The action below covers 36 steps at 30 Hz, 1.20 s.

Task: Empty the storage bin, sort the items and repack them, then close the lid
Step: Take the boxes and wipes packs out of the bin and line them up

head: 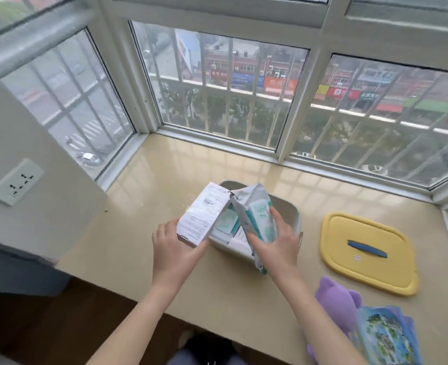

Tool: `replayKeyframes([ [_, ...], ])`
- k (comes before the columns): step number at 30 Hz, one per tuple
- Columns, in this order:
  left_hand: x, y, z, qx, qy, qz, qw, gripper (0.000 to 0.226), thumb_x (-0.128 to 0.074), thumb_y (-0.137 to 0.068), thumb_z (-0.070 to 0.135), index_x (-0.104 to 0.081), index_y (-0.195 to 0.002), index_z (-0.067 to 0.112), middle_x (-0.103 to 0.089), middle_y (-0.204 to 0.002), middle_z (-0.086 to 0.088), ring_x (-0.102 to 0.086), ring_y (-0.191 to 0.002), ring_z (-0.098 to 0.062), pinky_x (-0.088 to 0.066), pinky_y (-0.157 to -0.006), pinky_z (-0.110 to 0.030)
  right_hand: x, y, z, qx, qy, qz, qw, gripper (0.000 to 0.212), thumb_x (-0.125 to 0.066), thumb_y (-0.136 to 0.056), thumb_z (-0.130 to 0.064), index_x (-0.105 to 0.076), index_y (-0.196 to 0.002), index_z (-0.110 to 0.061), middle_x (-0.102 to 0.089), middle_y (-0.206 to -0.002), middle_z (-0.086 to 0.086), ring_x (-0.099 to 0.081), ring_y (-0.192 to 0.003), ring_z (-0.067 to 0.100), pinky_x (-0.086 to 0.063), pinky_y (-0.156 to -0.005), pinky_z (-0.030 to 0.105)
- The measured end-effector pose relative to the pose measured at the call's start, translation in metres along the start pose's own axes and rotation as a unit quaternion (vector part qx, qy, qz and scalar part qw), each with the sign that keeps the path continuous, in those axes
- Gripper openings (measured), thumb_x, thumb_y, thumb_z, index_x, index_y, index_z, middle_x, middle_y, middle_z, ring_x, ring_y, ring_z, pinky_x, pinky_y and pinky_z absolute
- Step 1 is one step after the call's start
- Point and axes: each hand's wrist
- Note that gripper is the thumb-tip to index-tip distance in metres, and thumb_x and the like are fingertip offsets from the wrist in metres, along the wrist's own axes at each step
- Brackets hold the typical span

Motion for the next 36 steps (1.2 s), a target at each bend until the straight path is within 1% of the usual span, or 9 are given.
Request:
replayKeyframes([
  [4, 0.03, 0.028, -0.017, 0.016, 0.0, 0.026, 1.0, 0.064, -0.081, -0.064, 0.041, -0.054, -0.115, 0.015, -0.053, -0.102, 0.005, -0.04, -0.094, -0.012, -0.042, -0.088, -0.032, -0.011, 0.036, -0.003, 0.02, 0.002, 0.0, 1.0, 0.085, -0.078, -0.064, -0.053, -0.049, -0.138, -0.025, -0.06, -0.124, -0.001, -0.05, -0.115, 0.023, -0.043, -0.101, 0.04],
  [7, 0.045, 0.041, -0.037, 0.028, -0.01, 0.025, 0.999, 0.068, -0.083, -0.063, 0.038, -0.053, -0.118, 0.011, -0.053, -0.105, 0.003, -0.038, -0.096, -0.01, -0.044, -0.09, -0.036, -0.027, 0.054, -0.006, -0.001, 0.004, -0.009, 1.0, 0.085, -0.077, -0.063, -0.055, -0.05, -0.138, -0.026, -0.062, -0.125, -0.001, -0.05, -0.117, 0.025, -0.043, -0.102, 0.041],
  [11, 0.064, 0.041, -0.073, 0.067, -0.014, 0.003, 0.998, 0.072, -0.081, -0.063, 0.044, -0.051, -0.121, 0.014, -0.049, -0.104, 0.004, -0.039, -0.098, -0.012, -0.041, -0.086, -0.028, -0.058, 0.071, -0.016, -0.029, -0.004, -0.03, 0.999, 0.086, -0.074, -0.063, -0.061, -0.046, -0.139, -0.031, -0.06, -0.127, -0.003, -0.05, -0.115, 0.027, -0.044, -0.1, 0.044],
  [18, 0.105, -0.004, -0.15, 0.055, -0.021, -0.028, 0.998, 0.072, -0.08, -0.064, 0.047, -0.05, -0.121, 0.015, -0.048, -0.103, 0.005, -0.038, -0.097, -0.011, -0.033, -0.082, -0.021, -0.128, 0.09, -0.058, -0.066, 0.024, -0.008, 0.997, 0.078, -0.076, -0.07, -0.052, -0.047, -0.139, -0.027, -0.059, -0.127, 0.004, -0.044, -0.111, 0.029, -0.043, -0.095, 0.044],
  [22, 0.136, -0.038, -0.201, 0.039, -0.018, -0.059, 0.997, 0.068, -0.08, -0.063, 0.046, -0.049, -0.118, 0.018, -0.046, -0.102, 0.005, -0.038, -0.098, -0.012, -0.036, -0.08, -0.02, -0.177, 0.105, -0.092, -0.097, 0.028, -0.002, 0.995, 0.08, -0.071, -0.07, -0.057, -0.042, -0.14, -0.031, -0.056, -0.128, 0.001, -0.039, -0.103, 0.02, -0.044, -0.091, 0.043],
  [25, 0.154, -0.063, -0.231, 0.025, -0.028, -0.07, 0.997, 0.065, -0.081, -0.063, 0.045, -0.05, -0.113, 0.017, -0.044, -0.098, 0.006, -0.037, -0.095, -0.012, -0.03, -0.076, -0.016, -0.21, 0.109, -0.115, -0.108, 0.039, 0.009, 0.993, 0.078, -0.072, -0.072, -0.055, -0.043, -0.14, -0.029, -0.056, -0.126, 0.001, -0.035, -0.1, 0.017, -0.04, -0.086, 0.038],
  [28, 0.158, -0.086, -0.254, 0.02, -0.045, -0.087, 0.995, 0.064, -0.08, -0.064, 0.047, -0.051, -0.111, 0.015, -0.046, -0.098, 0.004, -0.037, -0.095, -0.012, -0.03, -0.078, -0.018, -0.241, 0.11, -0.135, -0.112, 0.061, 0.031, 0.991, 0.077, -0.073, -0.07, -0.054, -0.046, -0.137, -0.027, -0.058, -0.124, 0.002, -0.037, -0.1, 0.018, -0.038, -0.084, 0.035],
  [31, 0.152, -0.102, -0.273, 0.026, -0.048, -0.107, 0.993, 0.067, -0.078, -0.064, 0.047, -0.05, -0.116, 0.015, -0.049, -0.102, 0.002, -0.04, -0.1, -0.017, -0.029, -0.082, -0.02, -0.267, 0.107, -0.146, -0.113, 0.077, 0.05, 0.989, 0.076, -0.074, -0.07, -0.051, -0.047, -0.136, -0.025, -0.057, -0.124, 0.002, -0.037, -0.098, 0.017, -0.04, -0.089, 0.037],
  [36, 0.118, -0.119, -0.301, 0.065, -0.039, -0.113, 0.991, 0.068, -0.078, -0.066, 0.045, -0.049, -0.119, 0.015, -0.048, -0.105, 0.002, -0.038, -0.102, -0.017, -0.032, -0.086, -0.023, -0.313, 0.086, -0.122, -0.145, 0.094, 0.053, 0.984, 0.074, -0.074, -0.072, -0.048, -0.046, -0.136, -0.021, -0.056, -0.126, 0.006, -0.041, -0.104, 0.024, -0.039, -0.093, 0.039],
])
Point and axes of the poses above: each hand's wrist, its own y-axis away from the middle knuckle, its own x-axis out of the back of the hand, z = x × y
